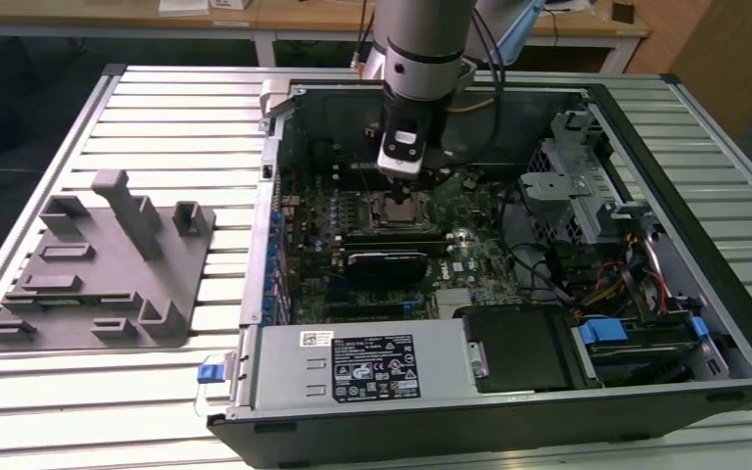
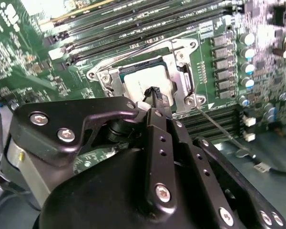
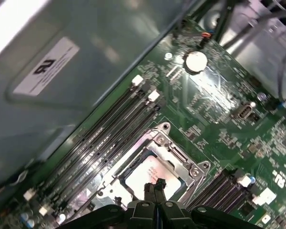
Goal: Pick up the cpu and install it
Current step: 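Close the cpu cover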
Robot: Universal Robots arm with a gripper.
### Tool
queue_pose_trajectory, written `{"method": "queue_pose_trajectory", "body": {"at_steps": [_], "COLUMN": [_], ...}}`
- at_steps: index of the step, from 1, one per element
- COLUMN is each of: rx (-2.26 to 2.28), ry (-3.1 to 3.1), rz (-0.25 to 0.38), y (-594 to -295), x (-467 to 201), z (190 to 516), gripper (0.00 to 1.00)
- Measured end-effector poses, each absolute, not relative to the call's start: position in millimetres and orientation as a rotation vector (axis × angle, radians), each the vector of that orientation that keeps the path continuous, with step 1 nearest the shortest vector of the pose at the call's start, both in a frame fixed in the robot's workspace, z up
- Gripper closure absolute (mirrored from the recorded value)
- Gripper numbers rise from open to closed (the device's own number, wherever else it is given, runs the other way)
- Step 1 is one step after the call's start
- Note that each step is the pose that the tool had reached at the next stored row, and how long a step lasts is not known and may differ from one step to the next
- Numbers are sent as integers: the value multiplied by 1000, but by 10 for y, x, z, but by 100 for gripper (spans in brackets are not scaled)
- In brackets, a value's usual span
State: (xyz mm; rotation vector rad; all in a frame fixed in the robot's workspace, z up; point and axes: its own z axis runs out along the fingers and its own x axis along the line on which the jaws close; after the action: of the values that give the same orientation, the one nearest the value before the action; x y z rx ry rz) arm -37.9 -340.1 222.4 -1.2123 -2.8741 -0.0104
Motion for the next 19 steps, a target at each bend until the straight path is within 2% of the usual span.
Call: {"method": "queue_pose_trajectory", "body": {"at_steps": [19], "rx": [-701], "ry": [-3039], "rz": [-4], "y": [-3401], "x": [-379], "z": [2223], "gripper": [89]}}
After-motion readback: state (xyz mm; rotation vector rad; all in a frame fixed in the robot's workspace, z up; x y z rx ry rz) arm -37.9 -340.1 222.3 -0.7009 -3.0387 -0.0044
